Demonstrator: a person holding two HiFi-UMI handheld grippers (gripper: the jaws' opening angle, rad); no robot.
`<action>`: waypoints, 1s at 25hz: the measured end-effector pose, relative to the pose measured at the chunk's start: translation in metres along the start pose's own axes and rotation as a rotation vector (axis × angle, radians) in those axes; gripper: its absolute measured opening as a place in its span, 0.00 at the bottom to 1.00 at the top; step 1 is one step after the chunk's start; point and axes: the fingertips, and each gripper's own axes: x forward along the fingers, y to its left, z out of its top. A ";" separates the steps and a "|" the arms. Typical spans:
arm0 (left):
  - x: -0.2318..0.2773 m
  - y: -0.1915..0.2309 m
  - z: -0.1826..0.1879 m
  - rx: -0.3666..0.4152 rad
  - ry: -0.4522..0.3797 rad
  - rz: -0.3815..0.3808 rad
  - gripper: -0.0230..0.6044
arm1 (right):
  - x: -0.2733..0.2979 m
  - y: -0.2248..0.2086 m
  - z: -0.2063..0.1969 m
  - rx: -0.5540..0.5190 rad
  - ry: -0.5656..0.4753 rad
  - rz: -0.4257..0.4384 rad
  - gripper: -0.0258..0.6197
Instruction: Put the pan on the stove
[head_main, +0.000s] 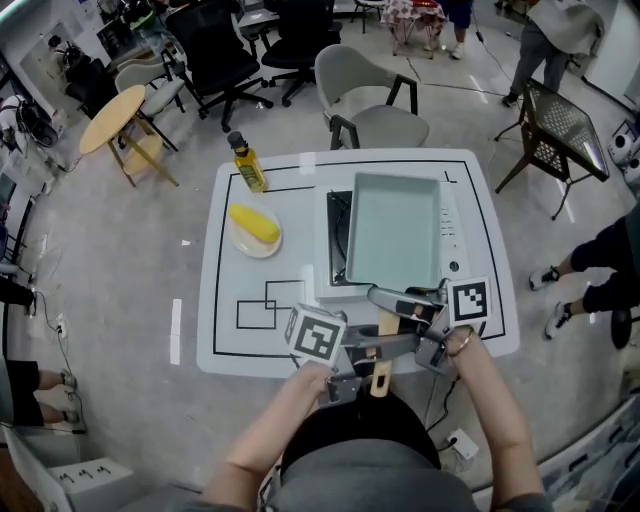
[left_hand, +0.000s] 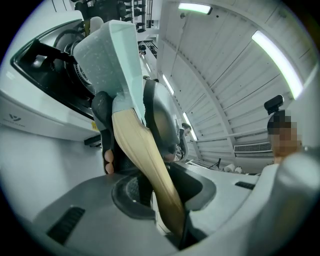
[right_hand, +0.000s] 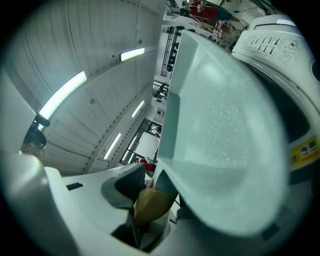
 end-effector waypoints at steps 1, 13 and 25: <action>0.001 0.000 0.002 -0.005 -0.008 -0.003 0.19 | 0.001 -0.002 0.000 0.004 0.008 0.000 0.34; 0.012 0.011 0.017 -0.051 -0.089 0.028 0.19 | 0.000 -0.017 0.007 0.077 0.074 0.037 0.33; 0.010 0.019 0.029 -0.091 -0.123 0.053 0.19 | 0.006 -0.026 0.013 0.106 0.113 0.050 0.33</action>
